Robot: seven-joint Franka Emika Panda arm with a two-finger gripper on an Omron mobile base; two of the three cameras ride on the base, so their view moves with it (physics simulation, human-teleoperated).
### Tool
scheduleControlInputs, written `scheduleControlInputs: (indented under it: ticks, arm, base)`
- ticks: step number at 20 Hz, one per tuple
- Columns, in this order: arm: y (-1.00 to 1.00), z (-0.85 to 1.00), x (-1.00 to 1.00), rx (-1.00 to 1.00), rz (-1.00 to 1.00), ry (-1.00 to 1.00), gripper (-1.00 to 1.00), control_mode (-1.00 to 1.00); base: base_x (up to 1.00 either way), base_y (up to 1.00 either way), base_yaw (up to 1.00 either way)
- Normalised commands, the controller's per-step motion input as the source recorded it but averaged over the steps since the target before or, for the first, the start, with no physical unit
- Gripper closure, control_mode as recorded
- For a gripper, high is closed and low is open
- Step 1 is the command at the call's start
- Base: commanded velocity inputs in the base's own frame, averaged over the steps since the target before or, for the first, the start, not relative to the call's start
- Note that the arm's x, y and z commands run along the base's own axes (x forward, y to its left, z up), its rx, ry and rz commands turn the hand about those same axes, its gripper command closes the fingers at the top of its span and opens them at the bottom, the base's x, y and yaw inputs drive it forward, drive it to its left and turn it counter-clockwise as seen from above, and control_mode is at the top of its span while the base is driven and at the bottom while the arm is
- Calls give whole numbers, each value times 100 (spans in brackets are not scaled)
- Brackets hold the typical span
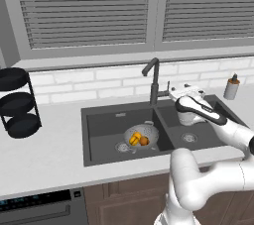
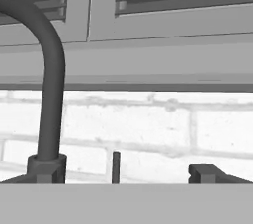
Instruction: Put the colander in the sink, put the tangerine, peach, orange in the colander, and turn on the sink faucet and pour water over the colander.
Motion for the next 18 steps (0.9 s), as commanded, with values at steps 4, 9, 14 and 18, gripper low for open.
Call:
scheduleControlInputs:
  ticks: [4,9,14,18]
  arm:
    - [29,0,9,0,3,1,-100,-100]
    - [14,0,33,0,0,5,-100,-100]
    - [6,0,45,0,0,5,-100,-100]
    - [11,-6,39,0,-1,1,-100,-100]
  base:
    - [0,0,0]
    - [0,0,0]
    - [0,0,0]
    - [0,0,0]
